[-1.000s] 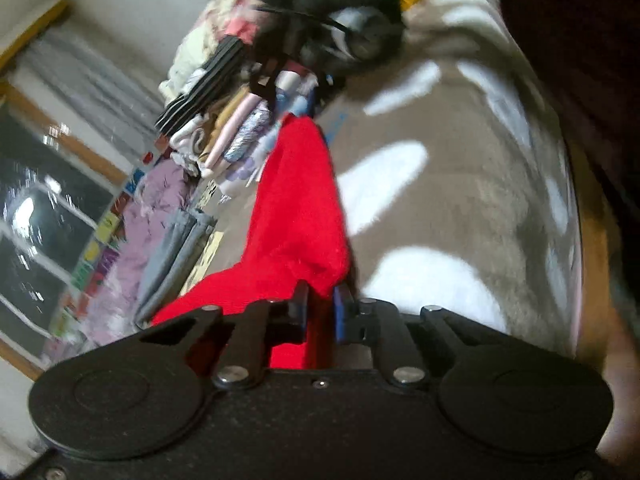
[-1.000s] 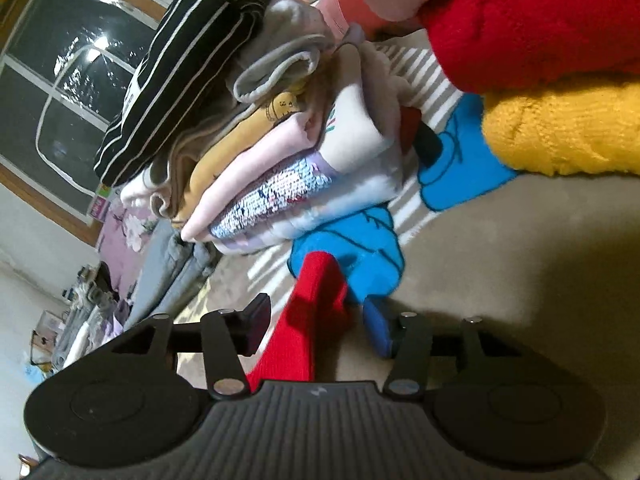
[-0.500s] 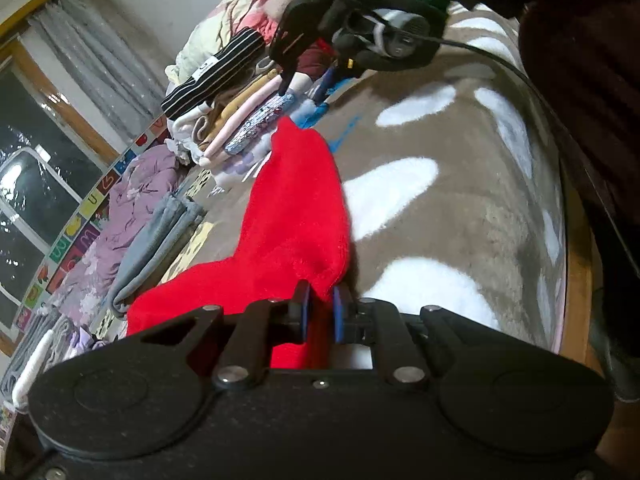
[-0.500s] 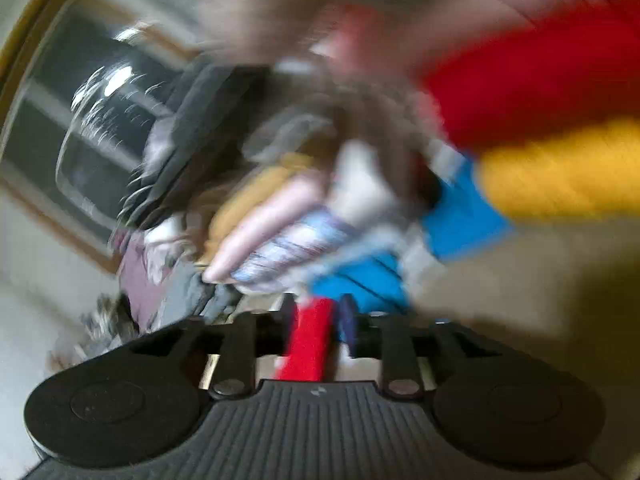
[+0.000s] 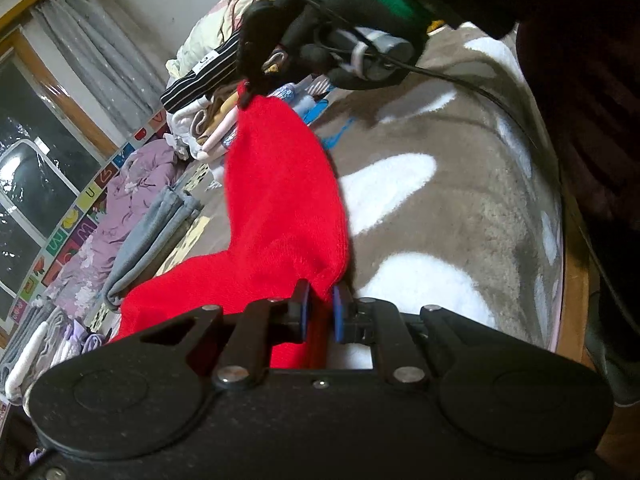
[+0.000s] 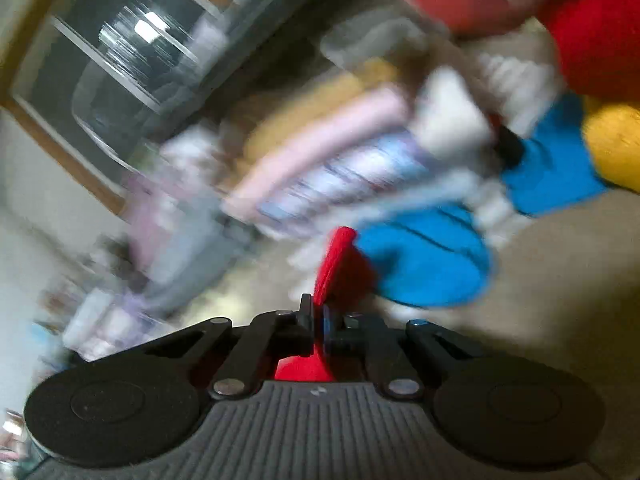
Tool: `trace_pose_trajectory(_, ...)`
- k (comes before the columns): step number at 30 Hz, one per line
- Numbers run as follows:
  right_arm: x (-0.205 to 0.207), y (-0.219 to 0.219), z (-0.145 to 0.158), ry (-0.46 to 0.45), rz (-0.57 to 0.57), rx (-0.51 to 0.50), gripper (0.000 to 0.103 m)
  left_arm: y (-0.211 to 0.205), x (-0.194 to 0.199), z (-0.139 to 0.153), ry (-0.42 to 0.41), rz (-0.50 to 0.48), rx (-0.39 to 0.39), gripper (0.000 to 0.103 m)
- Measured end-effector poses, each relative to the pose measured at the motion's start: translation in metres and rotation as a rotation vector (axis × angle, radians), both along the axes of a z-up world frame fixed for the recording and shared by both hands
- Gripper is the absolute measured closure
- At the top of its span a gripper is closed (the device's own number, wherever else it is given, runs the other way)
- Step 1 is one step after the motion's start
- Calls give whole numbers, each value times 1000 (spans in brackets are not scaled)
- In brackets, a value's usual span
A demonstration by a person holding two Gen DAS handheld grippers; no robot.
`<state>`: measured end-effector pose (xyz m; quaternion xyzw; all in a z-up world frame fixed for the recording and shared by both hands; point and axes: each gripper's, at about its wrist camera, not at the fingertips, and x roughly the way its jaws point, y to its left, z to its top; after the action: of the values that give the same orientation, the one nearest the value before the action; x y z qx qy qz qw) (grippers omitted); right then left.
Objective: Fold clothes
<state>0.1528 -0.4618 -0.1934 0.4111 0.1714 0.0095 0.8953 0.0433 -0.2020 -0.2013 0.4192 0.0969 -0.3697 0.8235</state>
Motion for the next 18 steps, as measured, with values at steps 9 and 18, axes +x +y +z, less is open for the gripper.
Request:
trace_pose_trajectory(9,-7,-20,-28,200,-92,-3,83,0,1,0,3,-5,14,93)
trace_pose_trajectory(18,-15,-3,0,207,-129,-201,57,5,-3,5,-12,-7,-23,93)
